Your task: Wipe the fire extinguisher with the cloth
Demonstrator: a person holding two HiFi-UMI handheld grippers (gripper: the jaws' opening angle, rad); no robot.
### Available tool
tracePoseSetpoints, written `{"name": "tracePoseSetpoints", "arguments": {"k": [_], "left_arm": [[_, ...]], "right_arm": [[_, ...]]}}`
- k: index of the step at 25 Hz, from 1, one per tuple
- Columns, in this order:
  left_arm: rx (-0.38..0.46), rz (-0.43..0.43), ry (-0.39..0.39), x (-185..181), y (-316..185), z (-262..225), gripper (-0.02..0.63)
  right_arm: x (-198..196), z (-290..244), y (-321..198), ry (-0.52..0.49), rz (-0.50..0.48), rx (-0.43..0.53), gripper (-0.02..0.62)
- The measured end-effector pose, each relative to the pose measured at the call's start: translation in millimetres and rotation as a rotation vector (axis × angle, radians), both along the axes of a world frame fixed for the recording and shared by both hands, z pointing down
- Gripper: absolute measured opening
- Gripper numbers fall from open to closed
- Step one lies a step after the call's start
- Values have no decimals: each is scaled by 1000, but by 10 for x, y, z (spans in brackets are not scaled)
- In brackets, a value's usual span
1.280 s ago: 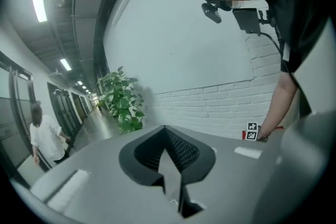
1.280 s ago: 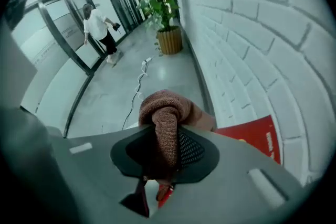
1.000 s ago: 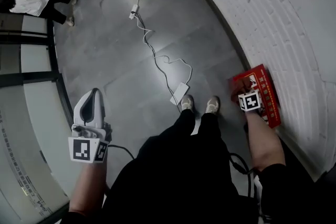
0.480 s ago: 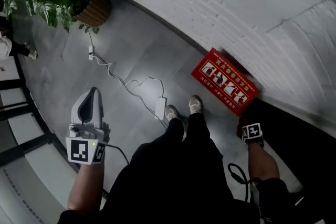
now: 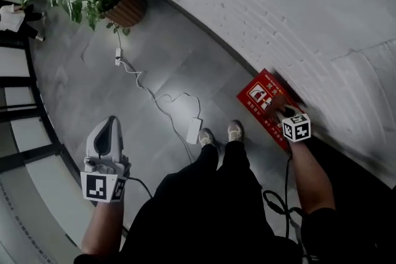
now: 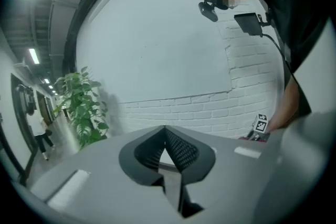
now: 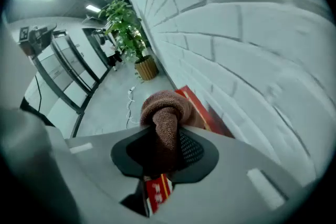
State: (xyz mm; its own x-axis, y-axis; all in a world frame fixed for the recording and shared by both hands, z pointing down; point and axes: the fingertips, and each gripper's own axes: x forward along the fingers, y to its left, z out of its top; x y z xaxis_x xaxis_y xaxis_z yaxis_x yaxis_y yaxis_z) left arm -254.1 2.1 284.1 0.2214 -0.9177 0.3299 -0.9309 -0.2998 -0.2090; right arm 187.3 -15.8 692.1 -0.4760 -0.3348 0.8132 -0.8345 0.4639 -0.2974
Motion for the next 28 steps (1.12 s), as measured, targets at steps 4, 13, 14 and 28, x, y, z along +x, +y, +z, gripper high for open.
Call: {"name": "tracePoseSetpoints", "arguments": {"k": [4, 13, 14, 28], "left_arm": [[-23, -147, -81, -497, 441, -96, -2], [-88, -314, -97, -766, 1075, 38, -2], [-84, -304, -90, -730, 1045, 44, -2], [-21, -5, 8, 139, 82, 172, -2]], "right_arm": [[-556, 266, -972, 44, -95, -12, 80], [-540, 665, -1264, 179, -188, -69, 77], [-407, 654, -1165, 171, -149, -82, 77], [2425, 624, 1869, 369, 420, -447, 75]]}}
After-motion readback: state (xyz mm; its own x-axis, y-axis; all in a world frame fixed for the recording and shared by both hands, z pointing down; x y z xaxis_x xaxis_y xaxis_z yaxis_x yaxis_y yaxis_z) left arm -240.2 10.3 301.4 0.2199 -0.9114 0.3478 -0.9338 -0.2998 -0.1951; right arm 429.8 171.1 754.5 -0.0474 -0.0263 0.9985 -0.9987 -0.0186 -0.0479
